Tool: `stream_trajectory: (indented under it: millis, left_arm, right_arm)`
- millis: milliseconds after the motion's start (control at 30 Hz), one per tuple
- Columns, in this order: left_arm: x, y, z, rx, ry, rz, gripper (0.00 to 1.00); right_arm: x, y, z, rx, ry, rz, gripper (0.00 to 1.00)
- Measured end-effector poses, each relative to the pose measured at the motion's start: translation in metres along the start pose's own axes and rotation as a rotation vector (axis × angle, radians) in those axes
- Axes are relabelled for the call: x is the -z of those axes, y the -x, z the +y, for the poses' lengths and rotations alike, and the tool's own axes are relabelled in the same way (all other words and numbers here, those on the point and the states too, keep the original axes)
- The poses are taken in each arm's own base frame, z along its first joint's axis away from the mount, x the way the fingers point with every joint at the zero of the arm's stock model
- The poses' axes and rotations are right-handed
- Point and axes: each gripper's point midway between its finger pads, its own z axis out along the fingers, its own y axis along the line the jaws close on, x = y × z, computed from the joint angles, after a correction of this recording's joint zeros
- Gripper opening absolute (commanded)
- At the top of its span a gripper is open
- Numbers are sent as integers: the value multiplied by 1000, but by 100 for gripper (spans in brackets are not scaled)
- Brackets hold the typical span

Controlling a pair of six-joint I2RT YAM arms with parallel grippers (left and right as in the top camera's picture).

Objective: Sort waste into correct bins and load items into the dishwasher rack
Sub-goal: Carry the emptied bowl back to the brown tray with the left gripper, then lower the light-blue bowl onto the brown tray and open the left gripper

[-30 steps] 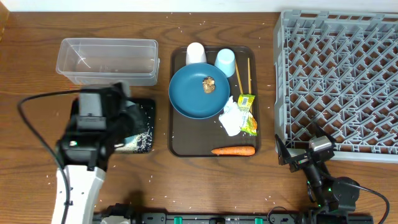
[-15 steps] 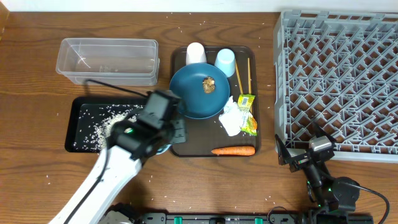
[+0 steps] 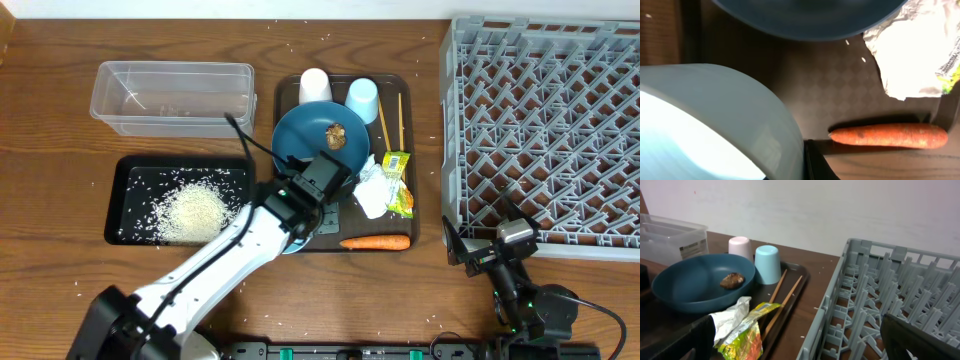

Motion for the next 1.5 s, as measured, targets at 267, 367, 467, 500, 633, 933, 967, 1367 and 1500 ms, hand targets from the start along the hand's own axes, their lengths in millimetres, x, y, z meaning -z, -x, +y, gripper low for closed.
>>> stream_trajectory:
  millis: [267, 367, 467, 500, 633, 933, 967, 1367, 1500]
  left_arm:
    - [-25, 2, -3, 53, 21, 21, 6]
    - [-31, 2, -4, 59, 23, 22, 6]
    - [-32, 2, -4, 63, 24, 23, 7]
    - [-32, 2, -5, 62, 22, 22, 12]
    - [-32, 3, -6, 69, 21, 17, 47]
    - [-32, 1, -7, 40, 12, 25, 54]
    - [-32, 0, -8, 22, 9, 32, 56]
    - [32, 26, -36, -225, -57, 14, 66]
    - [51, 35, -38, -322, -62, 7, 75]
  right_arm:
    - [0, 0, 0, 0, 0, 0, 99]
    - [0, 0, 0, 0, 0, 0, 99]
    - [0, 0, 0, 0, 0, 0, 99]
    - [0, 0, 0, 0, 0, 0, 99]
    - [0, 0, 0, 0, 0, 0, 99]
    - [0, 0, 0, 0, 0, 0, 99]
    - [0, 0, 0, 0, 0, 0, 99]
    - [0, 0, 0, 0, 0, 0, 99]
    - [0, 0, 0, 0, 0, 0, 99]
